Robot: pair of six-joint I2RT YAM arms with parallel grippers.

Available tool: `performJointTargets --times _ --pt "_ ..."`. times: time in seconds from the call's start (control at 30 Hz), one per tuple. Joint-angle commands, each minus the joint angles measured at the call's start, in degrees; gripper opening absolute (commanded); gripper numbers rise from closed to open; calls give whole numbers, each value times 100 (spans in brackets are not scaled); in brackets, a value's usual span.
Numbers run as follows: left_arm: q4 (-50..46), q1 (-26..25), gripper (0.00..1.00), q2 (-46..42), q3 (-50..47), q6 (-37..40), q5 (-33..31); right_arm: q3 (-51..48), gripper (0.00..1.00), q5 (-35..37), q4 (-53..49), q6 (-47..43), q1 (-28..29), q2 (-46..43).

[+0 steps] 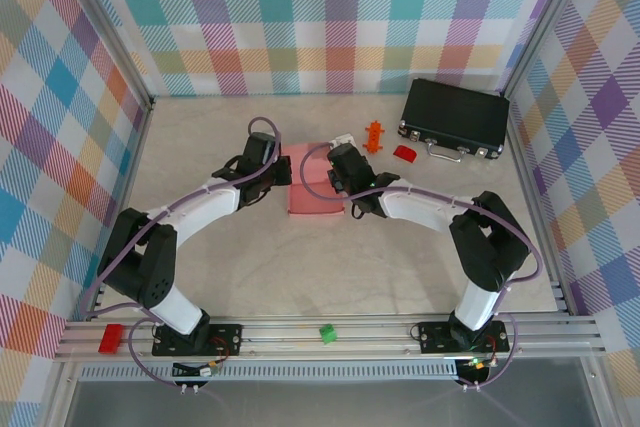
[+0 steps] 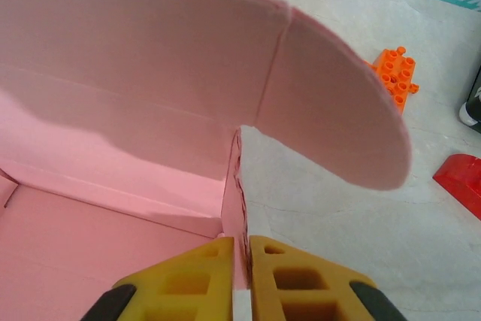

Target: Fold the paper box

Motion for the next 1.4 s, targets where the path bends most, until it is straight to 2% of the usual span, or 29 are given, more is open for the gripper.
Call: performJointTargets --times 0.0,0.33,0.6,0.87,1.37 --pt "260 -71 2 -205 -86 -88 -12 -52 14 -9 154 184 59 -172" --pt "366 -83 5 -332 -291 -130 -9 -7 17 229 -54 333 120 -140" --pt "438 -90 7 -340 -405 -205 194 -69 15 38 -17 429 137 -179" --pt "491 -87 10 -454 -555 -294 236 -113 17 -18 -33 604 173 -206" --pt "603 -99 10 -549 -758 -412 331 -156 18 58 -131 930 243 -163"
